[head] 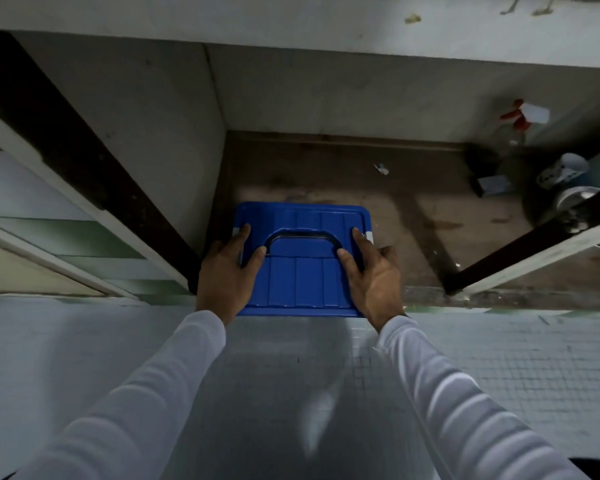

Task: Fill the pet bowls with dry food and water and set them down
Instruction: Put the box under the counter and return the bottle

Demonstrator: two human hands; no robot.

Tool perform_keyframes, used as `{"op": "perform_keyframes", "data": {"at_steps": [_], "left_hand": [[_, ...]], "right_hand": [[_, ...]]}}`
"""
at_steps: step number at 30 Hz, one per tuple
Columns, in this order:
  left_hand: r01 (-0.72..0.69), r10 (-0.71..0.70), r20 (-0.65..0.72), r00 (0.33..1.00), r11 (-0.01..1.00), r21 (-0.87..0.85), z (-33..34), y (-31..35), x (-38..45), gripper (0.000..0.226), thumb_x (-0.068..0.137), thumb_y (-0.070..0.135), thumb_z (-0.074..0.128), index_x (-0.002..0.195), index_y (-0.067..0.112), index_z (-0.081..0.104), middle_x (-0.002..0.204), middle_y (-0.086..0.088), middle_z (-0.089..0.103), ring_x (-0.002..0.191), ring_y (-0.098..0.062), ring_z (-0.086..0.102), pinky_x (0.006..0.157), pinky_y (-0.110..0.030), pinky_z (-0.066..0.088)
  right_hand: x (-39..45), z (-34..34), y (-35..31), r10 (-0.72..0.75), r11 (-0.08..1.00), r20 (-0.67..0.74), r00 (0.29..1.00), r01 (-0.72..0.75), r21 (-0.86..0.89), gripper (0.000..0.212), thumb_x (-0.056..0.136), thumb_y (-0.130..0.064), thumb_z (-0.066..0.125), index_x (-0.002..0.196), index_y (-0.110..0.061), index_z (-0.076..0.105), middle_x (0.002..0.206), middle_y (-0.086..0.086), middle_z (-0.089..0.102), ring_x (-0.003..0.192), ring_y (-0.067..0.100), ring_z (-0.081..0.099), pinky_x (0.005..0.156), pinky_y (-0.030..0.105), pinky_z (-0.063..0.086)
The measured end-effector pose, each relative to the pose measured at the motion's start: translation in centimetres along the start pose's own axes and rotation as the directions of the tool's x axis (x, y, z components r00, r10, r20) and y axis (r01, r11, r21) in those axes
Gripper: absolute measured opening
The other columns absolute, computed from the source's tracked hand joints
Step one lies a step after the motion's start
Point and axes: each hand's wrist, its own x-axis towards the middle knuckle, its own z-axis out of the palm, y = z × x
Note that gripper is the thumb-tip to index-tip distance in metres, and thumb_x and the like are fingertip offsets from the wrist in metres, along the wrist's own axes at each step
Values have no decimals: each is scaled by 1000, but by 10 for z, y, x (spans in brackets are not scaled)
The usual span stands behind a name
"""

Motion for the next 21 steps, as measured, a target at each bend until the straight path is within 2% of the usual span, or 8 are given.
{"op": "perform_keyframes", "data": {"at_steps": [2,4,9,14,21], "left_hand": [[-8,8,3,1000,1000,0,1,-3,9,84,87,82,31,155,34,41,146,-8,58,131,-26,55,108,-39,47],[1,-1,1,1000,1000,-8,2,-6,17,84,87,84,34,155,35,41,146,-8,57,130,-26,55,107,-39,47],[66,-67,-3,998,986,-152,3,-4,34,67,95,57,62,154,31,45,155,-6,50,141,-26,47,115,-35,39],[6,-16,-42,999,974,-226,3,-3,46,62,97,43,67,151,19,50,156,-1,49,145,-20,44,119,-34,37],[-1,-21,-76,997,963,-269,9,-1,68,60,96,39,69,149,17,52,154,0,51,141,-19,47,117,-40,42]], "right_hand": [[8,3,-1,-5,1000,1,1000,5,8,60,98,-60,50,152,-38,40,117,11,47,101,29,58,91,27,42],[17,5,-3,-5,1000,11,1000,4,26,59,99,-58,51,152,-37,40,122,13,48,105,29,57,96,29,42],[37,14,-3,-33,999,-13,999,33,11,55,99,-55,51,151,-37,43,123,16,52,111,36,56,102,37,44],[55,18,-11,-20,1000,-1,1000,20,8,53,101,-52,51,150,-34,46,127,15,51,111,36,57,102,34,43],[82,28,-10,-27,999,-17,1000,27,33,52,100,-52,53,148,-31,50,128,15,52,109,33,59,103,31,43]]}}
